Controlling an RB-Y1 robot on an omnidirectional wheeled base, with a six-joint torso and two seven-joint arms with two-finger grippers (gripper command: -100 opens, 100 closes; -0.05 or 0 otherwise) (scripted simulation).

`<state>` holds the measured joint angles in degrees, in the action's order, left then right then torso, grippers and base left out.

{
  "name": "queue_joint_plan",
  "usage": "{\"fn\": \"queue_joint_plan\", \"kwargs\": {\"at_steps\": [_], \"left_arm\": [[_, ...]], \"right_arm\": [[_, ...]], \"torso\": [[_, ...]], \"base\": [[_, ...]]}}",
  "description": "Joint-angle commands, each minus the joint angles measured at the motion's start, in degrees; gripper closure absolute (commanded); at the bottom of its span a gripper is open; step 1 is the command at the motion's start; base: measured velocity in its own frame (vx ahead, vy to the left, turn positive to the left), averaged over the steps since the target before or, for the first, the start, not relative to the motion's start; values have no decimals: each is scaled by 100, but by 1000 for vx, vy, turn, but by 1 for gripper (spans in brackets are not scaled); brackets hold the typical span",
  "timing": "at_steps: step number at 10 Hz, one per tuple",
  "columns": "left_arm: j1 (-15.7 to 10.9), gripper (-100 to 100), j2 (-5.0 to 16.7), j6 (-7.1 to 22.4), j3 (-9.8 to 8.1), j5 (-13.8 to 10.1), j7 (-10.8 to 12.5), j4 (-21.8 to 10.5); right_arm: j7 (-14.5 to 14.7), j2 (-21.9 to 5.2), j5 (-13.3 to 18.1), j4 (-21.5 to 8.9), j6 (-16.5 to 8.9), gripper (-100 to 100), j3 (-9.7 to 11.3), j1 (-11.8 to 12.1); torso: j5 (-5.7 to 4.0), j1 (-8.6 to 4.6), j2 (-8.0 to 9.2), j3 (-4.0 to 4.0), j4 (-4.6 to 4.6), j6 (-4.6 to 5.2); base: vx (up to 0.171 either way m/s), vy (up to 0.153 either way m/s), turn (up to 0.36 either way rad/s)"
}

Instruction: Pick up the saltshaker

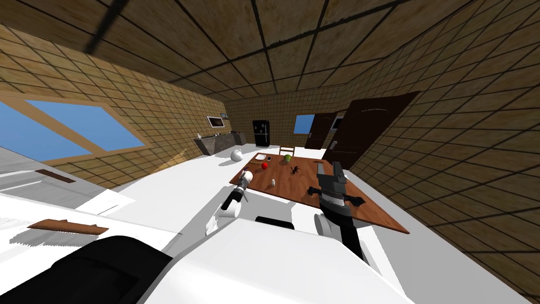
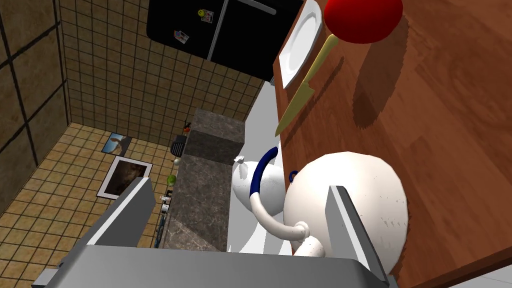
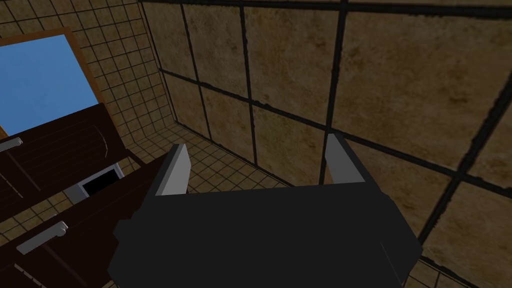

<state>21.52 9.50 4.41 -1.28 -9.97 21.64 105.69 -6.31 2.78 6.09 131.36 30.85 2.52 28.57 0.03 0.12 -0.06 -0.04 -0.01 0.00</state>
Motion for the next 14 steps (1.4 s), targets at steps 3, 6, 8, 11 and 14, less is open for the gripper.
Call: {"fn": "queue_joint_plan", "kwargs": {"at_steps": [3,6,8,11,14], "left_arm": [[-271,-100,55,555,-20,-169,271,-445],[-393,-100,59,872,-21,-226,361,-612],[-651,-100,61,1250,-16,-337,535,-940],[-924,-100,49,1660,-3,-441,697,-1257],[-1203,-100,21,2066,17,-537,844,-1557]], "right_arm": [[0,0,0,0,0,0,0,0],[0,0,0,0,0,0,0,0],[0,0,0,0,0,0,0,0],[0,0,0,0,0,0,0,0],[0,0,0,0,0,0,0,0]], "torso": [[-1,-3,1,0,0,0],[-1,-6,-2,-1,0,0],[-2,-8,1,0,0,0],[-2,-11,-3,-2,0,0],[-3,-15,-2,-1,0,0]], "base": [[11,25,-53],[12,17,-45],[13,14,-84],[16,8,-89],[15,1,-81]]}}
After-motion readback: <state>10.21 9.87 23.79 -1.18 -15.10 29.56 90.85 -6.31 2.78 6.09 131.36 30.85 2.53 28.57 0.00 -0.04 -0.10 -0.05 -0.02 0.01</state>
